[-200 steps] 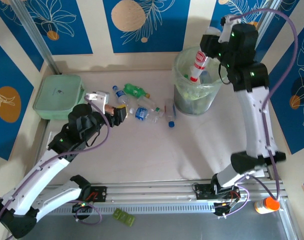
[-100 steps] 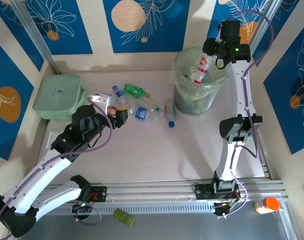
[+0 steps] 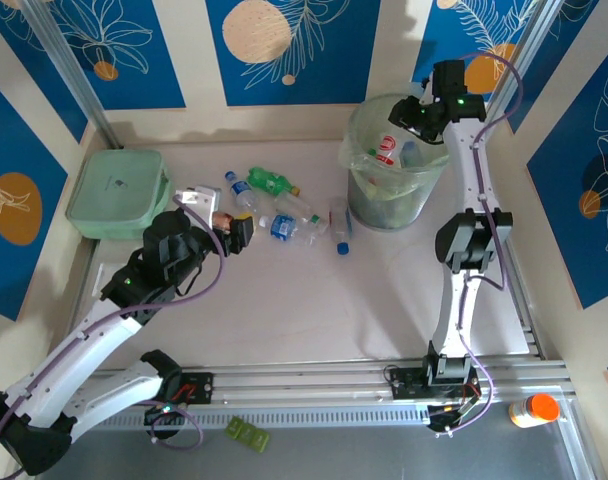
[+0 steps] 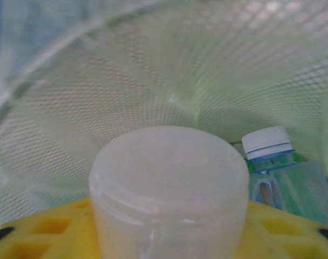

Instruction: Put the plastic bottles in the bin

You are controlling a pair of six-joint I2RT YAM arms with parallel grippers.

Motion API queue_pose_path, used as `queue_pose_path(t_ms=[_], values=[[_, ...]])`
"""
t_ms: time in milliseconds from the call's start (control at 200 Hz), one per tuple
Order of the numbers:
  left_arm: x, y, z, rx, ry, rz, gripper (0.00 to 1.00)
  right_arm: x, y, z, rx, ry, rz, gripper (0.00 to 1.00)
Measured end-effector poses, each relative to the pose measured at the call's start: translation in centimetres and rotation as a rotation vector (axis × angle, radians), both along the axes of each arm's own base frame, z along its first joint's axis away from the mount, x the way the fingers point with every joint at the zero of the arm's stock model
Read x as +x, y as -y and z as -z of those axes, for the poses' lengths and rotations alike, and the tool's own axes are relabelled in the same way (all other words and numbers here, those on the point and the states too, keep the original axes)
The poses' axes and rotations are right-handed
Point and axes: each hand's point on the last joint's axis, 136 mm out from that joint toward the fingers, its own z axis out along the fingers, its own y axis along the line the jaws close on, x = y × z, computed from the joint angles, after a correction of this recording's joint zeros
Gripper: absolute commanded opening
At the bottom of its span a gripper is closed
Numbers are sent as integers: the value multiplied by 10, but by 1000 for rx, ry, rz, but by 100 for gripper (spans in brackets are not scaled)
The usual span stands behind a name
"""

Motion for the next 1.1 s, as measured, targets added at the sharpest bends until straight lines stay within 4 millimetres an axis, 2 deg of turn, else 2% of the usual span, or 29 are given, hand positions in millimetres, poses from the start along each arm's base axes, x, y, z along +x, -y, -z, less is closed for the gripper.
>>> queue_pose_path(t_ms=[95, 165, 335, 440, 630, 715, 780, 880, 995, 1100], values=[[1, -2, 0, 3, 2, -9, 91, 2, -3, 17, 20, -43, -4, 71], [1, -3, 0, 5, 3, -18, 92, -1, -5, 20, 24, -64, -4, 74], [2, -5, 0, 10, 7, -34, 93, -5, -6, 7, -29, -34, -5, 83], [3, -7, 0, 20, 11, -41, 93, -15, -2, -19, -88, 14, 8, 86], [4, -10, 0, 32, 16, -55, 93, -50, 4, -93, -178, 154, 32, 86], [5, -10, 0, 33, 16, -57, 94, -67, 1, -122, -202, 217, 29, 83], [5, -10, 1, 34, 12, -58, 94, -80, -8, -138, -209, 255, 8, 81], [5, -10, 3, 33, 3, -60, 95, -103, -31, -148, -211, 282, -43, 79], [6, -11, 11, 34, -30, -75, 97, -136, -69, -141, -213, 289, -139, 79], [8, -19, 16, 29, -82, -135, 99, -179, -104, -128, -209, 294, -247, 78]])
